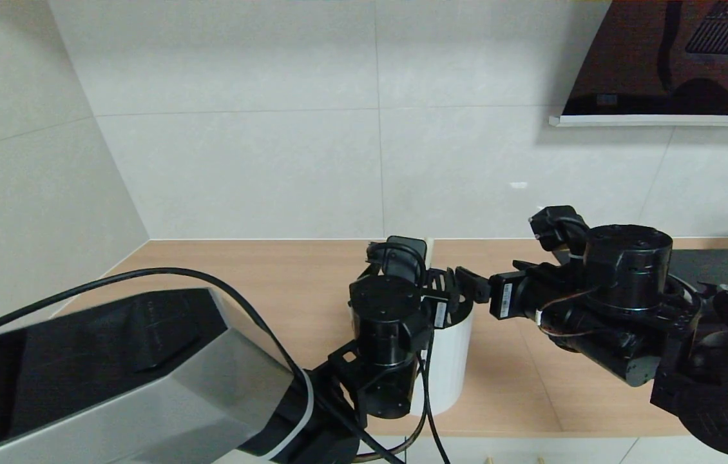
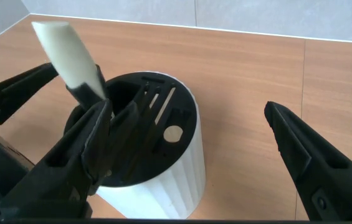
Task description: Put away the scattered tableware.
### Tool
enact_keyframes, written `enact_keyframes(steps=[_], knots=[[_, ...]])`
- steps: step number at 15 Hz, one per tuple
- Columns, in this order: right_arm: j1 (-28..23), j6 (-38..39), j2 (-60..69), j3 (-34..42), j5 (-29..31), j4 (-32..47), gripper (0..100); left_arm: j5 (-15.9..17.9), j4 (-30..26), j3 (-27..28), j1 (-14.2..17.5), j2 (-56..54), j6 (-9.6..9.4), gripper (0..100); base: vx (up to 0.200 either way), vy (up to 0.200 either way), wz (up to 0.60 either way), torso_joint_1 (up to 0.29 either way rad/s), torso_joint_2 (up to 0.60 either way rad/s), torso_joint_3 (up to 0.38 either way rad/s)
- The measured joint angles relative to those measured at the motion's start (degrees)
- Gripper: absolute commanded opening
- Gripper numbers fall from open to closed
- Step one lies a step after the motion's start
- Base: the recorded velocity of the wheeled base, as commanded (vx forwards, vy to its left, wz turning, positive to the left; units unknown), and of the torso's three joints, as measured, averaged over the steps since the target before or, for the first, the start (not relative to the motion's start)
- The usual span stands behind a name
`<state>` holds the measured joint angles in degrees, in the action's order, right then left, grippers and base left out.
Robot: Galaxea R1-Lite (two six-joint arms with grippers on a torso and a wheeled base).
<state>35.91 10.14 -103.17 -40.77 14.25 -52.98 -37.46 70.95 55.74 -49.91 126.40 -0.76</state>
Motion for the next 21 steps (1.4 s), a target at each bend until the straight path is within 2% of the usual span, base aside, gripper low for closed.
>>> enact_keyframes(steps=[3,6,8,10,15,17,18,21], knots=[[-0.3,0.0,0.5,0.0,0.0,0.0,100,3.6,0.2,-3.9,0.1,-4.9,0.0,100,0.0,0.0,0.0,0.0,0.0,0.0],[-1.4,-0.3,2.1,1.0,-0.2,0.0,100,11.3,0.1,-9.6,1.2,-14.1,0.02,100,0.0,0.0,0.0,0.0,0.0,0.0],[-1.9,-0.8,4.6,1.8,-0.5,0.0,100,15.7,0.0,-12.9,3.1,-21.1,-0.22,100,0.0,0.0,0.0,0.0,0.0,0.0],[-2.3,-3.9,8.1,2.6,-0.3,0.0,100,17.4,0.0,-16.4,5.7,-28.1,-0.33,100,0.0,0.0,0.0,0.0,0.0,0.0],[-3.8,-6.4,20.5,10.2,0.5,0.0,100,18.9,-2.8,-30.6,14.1,-47.1,-0.39,100,0.0,0.0,0.0,0.0,0.0,0.0],[-4.5,-6.9,28.7,14.8,1.6,0.1,100,19.1,-7.7,-36.2,16.8,-56.7,-0.41,100,0.0,0.0,0.0,0.0,0.0,0.0],[-5.5,-7.1,33.1,16.8,1.8,0.6,100,19.2,-11.9,-38.5,18.1,-62.0,-0.44,100,0.0,0.0,0.0,0.0,0.0,0.0],[-10.3,-8.9,48.2,21.5,2.0,6.7,100,19.8,-31.4,-42.0,22.7,-80.5,-0.46,100,0.0,0.0,0.0,0.0,0.0,0.0]])
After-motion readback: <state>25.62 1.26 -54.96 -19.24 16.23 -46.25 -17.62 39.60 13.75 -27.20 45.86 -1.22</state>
